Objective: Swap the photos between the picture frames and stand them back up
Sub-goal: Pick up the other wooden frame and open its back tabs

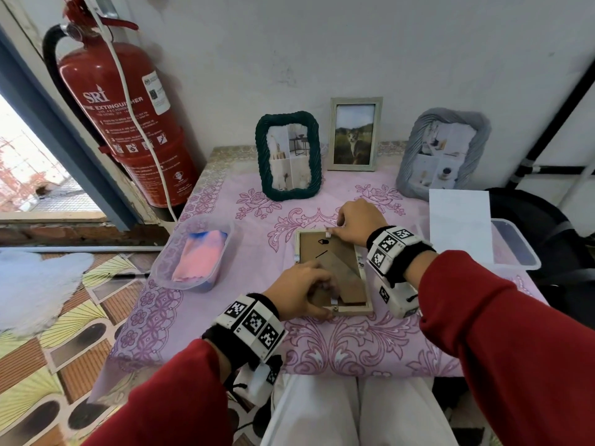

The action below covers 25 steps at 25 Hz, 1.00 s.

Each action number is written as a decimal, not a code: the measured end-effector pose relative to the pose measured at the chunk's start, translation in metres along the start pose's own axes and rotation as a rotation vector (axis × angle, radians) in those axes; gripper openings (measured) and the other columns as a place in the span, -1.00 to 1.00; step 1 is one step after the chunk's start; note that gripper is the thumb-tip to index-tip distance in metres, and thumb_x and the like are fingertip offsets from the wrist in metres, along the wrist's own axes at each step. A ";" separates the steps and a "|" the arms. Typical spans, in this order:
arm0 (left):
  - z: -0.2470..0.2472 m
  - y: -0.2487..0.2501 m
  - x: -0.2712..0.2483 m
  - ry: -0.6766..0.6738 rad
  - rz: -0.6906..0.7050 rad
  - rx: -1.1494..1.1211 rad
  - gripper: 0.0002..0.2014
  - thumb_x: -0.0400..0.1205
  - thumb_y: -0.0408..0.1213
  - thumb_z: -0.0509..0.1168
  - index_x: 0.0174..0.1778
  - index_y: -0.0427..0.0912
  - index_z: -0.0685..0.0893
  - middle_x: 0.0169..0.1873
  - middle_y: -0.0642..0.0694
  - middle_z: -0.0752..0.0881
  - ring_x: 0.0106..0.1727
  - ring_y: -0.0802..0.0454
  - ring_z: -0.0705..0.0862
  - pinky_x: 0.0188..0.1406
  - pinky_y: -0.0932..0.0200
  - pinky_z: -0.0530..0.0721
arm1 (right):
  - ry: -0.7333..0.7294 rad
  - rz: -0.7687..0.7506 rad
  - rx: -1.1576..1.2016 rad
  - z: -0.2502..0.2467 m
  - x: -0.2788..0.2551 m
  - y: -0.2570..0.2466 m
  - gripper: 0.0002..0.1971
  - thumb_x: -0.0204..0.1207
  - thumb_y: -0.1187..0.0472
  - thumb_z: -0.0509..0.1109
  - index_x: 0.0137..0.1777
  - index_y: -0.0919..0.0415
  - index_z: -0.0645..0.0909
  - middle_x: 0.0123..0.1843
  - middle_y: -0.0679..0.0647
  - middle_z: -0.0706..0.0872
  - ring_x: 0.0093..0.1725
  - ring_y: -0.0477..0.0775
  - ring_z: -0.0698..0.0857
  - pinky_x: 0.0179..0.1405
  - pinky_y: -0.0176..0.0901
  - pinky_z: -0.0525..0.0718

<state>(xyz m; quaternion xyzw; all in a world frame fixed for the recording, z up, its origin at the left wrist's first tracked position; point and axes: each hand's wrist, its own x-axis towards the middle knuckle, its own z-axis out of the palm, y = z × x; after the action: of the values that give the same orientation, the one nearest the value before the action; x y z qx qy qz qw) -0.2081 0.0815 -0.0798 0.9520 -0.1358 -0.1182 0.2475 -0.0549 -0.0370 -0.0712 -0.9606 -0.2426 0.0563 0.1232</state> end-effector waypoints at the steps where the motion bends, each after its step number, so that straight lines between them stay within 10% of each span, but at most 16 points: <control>1: 0.000 0.000 0.000 0.002 -0.002 0.000 -0.64 0.38 -0.15 0.54 0.06 -0.10 0.69 0.08 -0.13 0.58 0.10 -0.03 0.54 0.08 0.10 0.50 | -0.002 0.004 0.001 0.000 0.000 0.000 -0.58 0.40 -0.11 0.47 -0.05 0.30 0.73 -0.03 0.25 0.77 0.02 0.26 0.72 -0.01 0.00 0.72; 25: 0.005 -0.007 -0.001 0.078 -0.063 -0.112 -0.72 0.30 -0.13 0.60 -0.15 -0.07 0.71 -0.05 -0.01 0.55 -0.21 0.13 0.46 -0.17 0.22 0.50 | -0.073 -0.044 0.029 -0.006 0.001 0.001 -0.80 0.42 0.17 0.52 0.00 0.22 0.75 0.07 0.24 0.76 0.09 0.25 0.71 0.07 -0.07 0.64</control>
<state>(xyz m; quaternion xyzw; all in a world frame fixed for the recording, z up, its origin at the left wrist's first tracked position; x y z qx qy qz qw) -0.2089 0.0848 -0.0877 0.9444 -0.0893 -0.0959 0.3015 -0.0529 -0.0383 -0.0655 -0.9505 -0.2671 0.0920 0.1295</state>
